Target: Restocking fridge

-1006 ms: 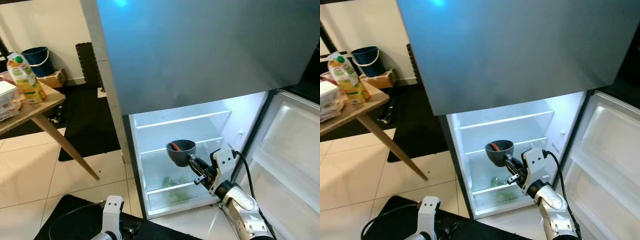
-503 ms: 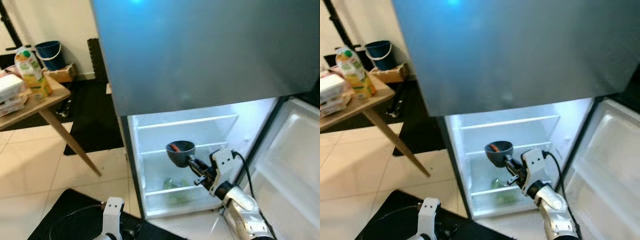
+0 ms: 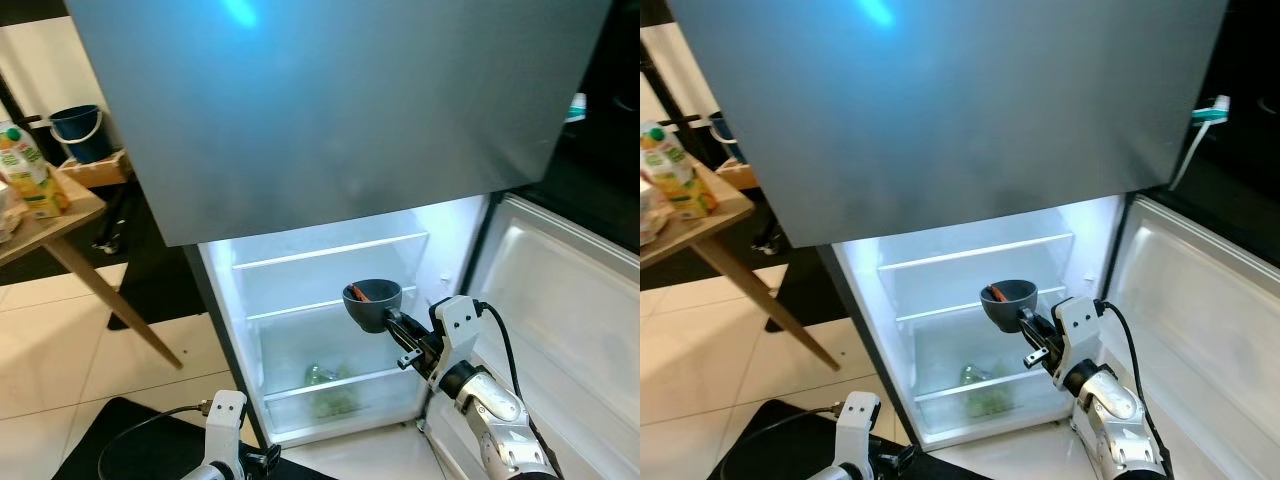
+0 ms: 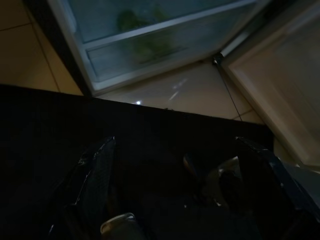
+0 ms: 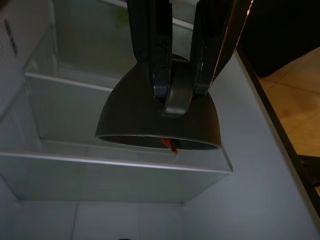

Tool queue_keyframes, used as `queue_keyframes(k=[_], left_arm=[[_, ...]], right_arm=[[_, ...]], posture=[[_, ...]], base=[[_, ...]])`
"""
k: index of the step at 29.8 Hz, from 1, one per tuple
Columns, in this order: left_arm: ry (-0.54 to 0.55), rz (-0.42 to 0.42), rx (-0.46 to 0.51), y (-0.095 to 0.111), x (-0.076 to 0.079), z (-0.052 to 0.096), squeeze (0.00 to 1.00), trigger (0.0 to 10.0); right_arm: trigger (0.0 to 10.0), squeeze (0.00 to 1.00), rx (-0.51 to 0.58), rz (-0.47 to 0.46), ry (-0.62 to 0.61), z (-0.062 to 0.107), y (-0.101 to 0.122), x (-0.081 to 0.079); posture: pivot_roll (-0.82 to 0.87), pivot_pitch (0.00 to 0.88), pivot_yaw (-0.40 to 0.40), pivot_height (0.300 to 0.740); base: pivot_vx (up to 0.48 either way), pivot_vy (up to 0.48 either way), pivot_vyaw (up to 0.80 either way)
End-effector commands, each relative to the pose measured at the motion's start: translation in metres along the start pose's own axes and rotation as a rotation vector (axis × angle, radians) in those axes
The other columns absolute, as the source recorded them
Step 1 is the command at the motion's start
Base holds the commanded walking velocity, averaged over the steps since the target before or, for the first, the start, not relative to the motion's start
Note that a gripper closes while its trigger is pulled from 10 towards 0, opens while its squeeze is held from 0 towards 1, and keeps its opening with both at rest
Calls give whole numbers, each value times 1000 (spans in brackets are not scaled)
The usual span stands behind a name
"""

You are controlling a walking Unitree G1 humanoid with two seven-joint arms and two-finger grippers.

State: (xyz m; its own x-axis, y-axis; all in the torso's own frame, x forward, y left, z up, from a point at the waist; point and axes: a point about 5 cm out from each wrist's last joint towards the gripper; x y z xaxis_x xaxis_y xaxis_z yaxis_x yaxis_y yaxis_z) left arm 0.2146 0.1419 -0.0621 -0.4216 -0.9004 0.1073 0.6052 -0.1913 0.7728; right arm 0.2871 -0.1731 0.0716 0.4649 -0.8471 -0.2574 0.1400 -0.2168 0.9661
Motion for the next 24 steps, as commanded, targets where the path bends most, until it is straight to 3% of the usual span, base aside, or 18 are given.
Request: queue_keyframes(k=[1,8,24], left_arm=[[8,-14,-16,-2,-3,2,0,10000],[-6,-17,-6,-1,-2,2,0,10000],[-14,-19,-6,-1,-2,1,0,10000]], right_arm=[[10000,0,15,-8,18,-3,0,-6],[10000,0,17,-15,13,-3,-1,-5],[10000,0,38,-20,16,-2,3,-3]], posture=[[-163,26,64,740],[-158,27,62,740],[-161,23,66,740]], base=[[0,0,0],[0,0,0],[272,0,0]])
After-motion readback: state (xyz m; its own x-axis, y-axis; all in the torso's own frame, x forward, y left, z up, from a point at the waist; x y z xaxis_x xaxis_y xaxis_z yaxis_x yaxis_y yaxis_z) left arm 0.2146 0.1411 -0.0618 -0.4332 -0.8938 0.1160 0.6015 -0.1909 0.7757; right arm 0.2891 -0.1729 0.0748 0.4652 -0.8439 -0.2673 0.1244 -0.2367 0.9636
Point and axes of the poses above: a point about 5 cm out from each wrist's last joint towards the gripper, its own z axis pointing back from the gripper into the wrist, its own y axis along the axis of the wrist's last joint, x = y × z, and after that the axes turned 15 degrees about -z, right-handed
